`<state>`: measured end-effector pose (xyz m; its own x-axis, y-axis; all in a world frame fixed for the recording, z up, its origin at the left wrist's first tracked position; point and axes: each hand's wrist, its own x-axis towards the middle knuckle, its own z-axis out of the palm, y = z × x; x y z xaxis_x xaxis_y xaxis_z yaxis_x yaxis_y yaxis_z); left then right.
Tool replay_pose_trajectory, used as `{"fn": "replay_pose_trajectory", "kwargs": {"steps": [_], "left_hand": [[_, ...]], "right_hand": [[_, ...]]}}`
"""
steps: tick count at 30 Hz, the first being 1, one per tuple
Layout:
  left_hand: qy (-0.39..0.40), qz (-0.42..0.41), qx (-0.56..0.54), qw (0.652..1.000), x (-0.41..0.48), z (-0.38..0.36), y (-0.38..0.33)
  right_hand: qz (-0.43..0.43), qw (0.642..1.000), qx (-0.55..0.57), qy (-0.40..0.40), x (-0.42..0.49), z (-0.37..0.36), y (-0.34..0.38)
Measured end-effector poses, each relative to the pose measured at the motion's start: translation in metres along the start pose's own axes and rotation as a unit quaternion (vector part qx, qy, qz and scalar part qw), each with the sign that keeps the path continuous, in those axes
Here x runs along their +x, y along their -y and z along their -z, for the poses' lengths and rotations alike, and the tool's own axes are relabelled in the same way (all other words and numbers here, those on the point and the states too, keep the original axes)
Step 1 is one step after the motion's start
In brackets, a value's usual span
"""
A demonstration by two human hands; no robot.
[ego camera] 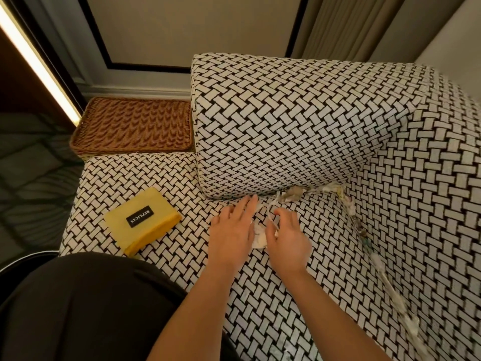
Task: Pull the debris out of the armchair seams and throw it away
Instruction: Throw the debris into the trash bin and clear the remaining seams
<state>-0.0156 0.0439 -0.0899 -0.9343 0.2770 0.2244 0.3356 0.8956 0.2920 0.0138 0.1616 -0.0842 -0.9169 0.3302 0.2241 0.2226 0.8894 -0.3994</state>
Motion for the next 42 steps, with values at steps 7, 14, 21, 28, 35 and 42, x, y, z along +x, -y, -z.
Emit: {"fn": "replay_pose_trajectory", "kwargs": {"steps": [7,14,21,28,35,42], "left_hand": [[0.033,-0.033,0.011,0.999,0.016,-0.003,-0.001],[-0.006,-0.015,-0.007,1.000,0.015,0.001,-0.001],[0.063,0.091,-0.044,0.993,0.003,0.016,-0.006],[0.064,0.260,-0.240,0.933,-0.013,0.042,-0.002],[-0.079,0.288,-0.432,0.851,-0.008,0.123,0.018],[-0.177,0.308,-0.430,0.830,-0.026,0.213,0.090]], "right_hand": [[0.001,0.996,-0.091,0.018,0.011,-0.004,0.000],[0.126,0.992,-0.001,-0.015,0.012,-0.009,-0.004],[0.171,0.983,0.066,-0.005,0.008,-0.008,0.001],[0.064,0.976,0.167,0.122,0.008,0.010,0.032],[0.031,0.901,0.415,0.121,0.016,0.056,0.118],[0.119,0.867,0.445,0.191,0.000,0.068,0.224]]}}
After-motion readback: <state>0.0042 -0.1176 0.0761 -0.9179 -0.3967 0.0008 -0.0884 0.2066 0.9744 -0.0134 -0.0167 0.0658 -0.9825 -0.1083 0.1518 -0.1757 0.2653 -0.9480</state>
